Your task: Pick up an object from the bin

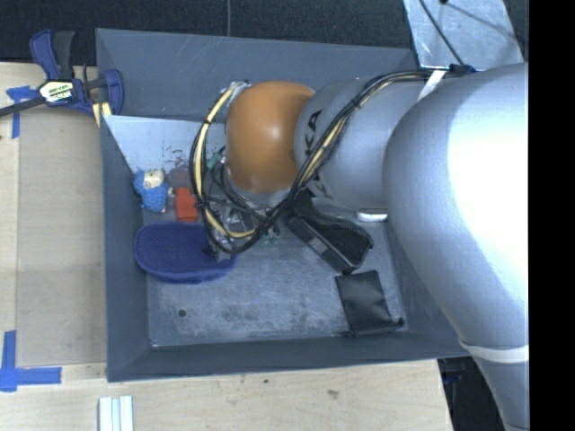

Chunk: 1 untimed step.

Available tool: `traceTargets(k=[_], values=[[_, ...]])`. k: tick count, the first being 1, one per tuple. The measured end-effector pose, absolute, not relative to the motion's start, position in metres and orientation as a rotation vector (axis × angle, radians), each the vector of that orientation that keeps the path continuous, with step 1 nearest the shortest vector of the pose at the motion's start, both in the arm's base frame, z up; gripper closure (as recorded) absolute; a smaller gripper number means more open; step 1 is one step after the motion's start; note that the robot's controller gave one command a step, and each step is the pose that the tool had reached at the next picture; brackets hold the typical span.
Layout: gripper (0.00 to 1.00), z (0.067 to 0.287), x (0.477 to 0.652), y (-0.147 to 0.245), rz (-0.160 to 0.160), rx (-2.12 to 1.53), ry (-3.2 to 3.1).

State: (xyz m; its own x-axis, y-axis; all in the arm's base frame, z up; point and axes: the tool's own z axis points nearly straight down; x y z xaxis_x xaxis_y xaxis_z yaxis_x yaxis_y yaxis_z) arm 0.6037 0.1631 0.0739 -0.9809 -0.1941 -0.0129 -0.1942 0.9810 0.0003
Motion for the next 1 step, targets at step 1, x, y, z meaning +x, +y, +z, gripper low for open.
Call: traceTargets(k=[1], values=[[1.0,0.2713,0.6155,0.1378,0.001,-0.34,3.11]])
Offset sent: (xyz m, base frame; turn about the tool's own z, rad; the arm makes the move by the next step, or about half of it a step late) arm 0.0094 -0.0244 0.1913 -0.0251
